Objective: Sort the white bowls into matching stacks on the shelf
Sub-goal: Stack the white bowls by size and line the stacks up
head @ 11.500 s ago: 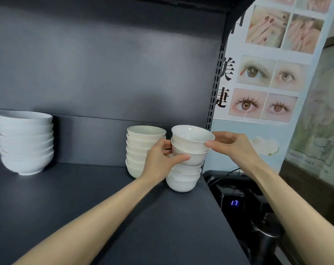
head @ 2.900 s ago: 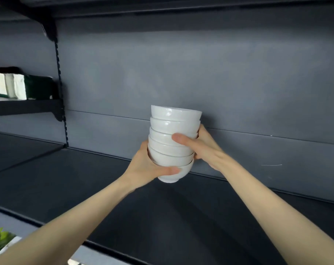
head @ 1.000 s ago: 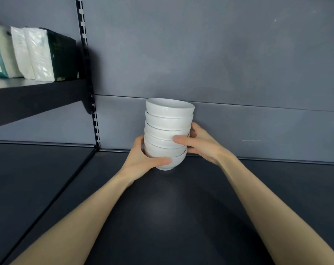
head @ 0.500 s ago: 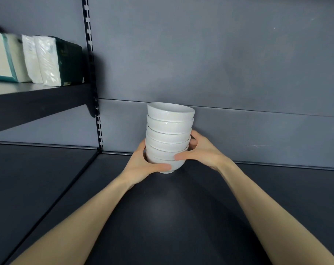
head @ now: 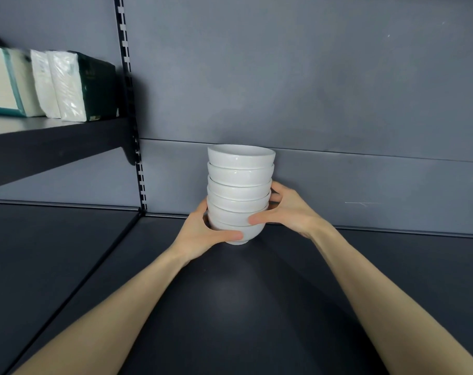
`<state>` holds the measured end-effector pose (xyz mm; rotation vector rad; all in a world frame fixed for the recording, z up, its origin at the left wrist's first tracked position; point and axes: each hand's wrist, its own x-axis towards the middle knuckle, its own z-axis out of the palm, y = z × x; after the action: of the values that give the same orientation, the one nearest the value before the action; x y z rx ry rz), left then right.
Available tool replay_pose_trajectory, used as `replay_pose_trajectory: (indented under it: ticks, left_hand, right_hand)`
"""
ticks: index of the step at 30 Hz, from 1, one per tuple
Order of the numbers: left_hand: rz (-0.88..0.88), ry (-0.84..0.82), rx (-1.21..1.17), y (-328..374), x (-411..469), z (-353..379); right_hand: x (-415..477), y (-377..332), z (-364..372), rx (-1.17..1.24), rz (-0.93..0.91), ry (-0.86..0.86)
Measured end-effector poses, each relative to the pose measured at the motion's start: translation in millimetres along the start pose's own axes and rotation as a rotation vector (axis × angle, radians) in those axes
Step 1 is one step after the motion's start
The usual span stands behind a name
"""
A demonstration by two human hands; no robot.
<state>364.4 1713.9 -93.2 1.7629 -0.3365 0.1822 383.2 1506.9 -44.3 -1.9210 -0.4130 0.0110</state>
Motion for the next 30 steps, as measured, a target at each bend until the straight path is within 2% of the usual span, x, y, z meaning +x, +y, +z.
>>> replay_pose_trajectory:
  ticks: [9, 16, 23, 30]
  left_hand:
    - [0.028, -0.055, -0.024, 4, -3, 1]
    - [0.047, -0.007, -0.069, 10, -3, 4]
    - [0.118, 0.112, -0.17, 23, 2, 14]
    - [0.141, 0.155, -0.19, 26, 5, 17]
  right_hand:
    - [-2, -5, -3, -0.009, 0.038, -0.078]
    - [0, -30, -8, 0.06, -0.086, 0.149]
    - [5, -47, -7, 0.011, -0.141, 0.185]
    - [6, -54, -14, 0.013, -0.162, 0.207]
